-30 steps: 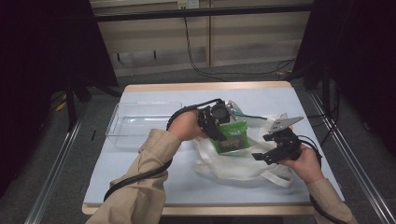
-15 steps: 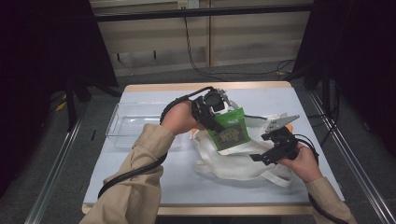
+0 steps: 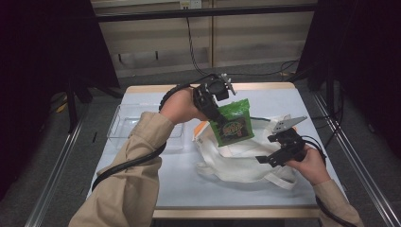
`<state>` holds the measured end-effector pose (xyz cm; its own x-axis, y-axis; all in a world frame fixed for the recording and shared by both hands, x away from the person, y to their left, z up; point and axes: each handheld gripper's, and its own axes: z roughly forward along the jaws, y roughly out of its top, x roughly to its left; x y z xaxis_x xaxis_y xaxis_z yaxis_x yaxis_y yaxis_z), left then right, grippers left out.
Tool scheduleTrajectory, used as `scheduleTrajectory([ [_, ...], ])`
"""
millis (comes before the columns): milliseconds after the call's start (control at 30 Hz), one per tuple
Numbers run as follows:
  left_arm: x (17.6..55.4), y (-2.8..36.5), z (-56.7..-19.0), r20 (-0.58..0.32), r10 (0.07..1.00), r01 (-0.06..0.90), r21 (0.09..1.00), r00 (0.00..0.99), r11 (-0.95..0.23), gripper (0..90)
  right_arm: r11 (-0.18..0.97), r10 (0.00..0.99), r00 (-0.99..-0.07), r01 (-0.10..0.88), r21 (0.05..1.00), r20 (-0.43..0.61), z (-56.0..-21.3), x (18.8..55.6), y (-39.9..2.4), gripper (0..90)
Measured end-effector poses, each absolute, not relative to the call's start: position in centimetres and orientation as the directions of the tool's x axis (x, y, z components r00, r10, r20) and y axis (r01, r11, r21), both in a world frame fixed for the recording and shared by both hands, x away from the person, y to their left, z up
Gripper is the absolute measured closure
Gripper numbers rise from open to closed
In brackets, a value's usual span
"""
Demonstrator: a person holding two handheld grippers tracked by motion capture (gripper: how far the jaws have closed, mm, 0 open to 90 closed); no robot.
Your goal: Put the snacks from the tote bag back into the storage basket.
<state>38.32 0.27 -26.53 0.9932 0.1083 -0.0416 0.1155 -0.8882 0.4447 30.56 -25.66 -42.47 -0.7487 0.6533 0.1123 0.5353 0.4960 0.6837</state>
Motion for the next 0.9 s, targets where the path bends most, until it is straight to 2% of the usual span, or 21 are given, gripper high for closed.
scheduleTrajectory([
  [200,38.9,0.7,-25.8,-0.062,0.116,0.131,0.435,0.991,-0.891,75.6,0.497,0.649,-0.754,0.524,0.692,0.104,-42.1,30.4,-25.7,1.7],
  [533,39.5,1.5,-24.9,-0.044,0.095,0.104,0.377,0.995,-0.92,75.6,0.49,0.64,-0.758,0.529,0.693,0.125,-42.1,30.4,-25.6,1.7],
  [900,40.1,2.8,-24.1,-0.021,0.103,0.104,0.356,0.994,-0.929,75.6,0.481,0.642,-0.756,0.53,0.699,0.132,-42.0,30.3,-25.8,1.7],
])
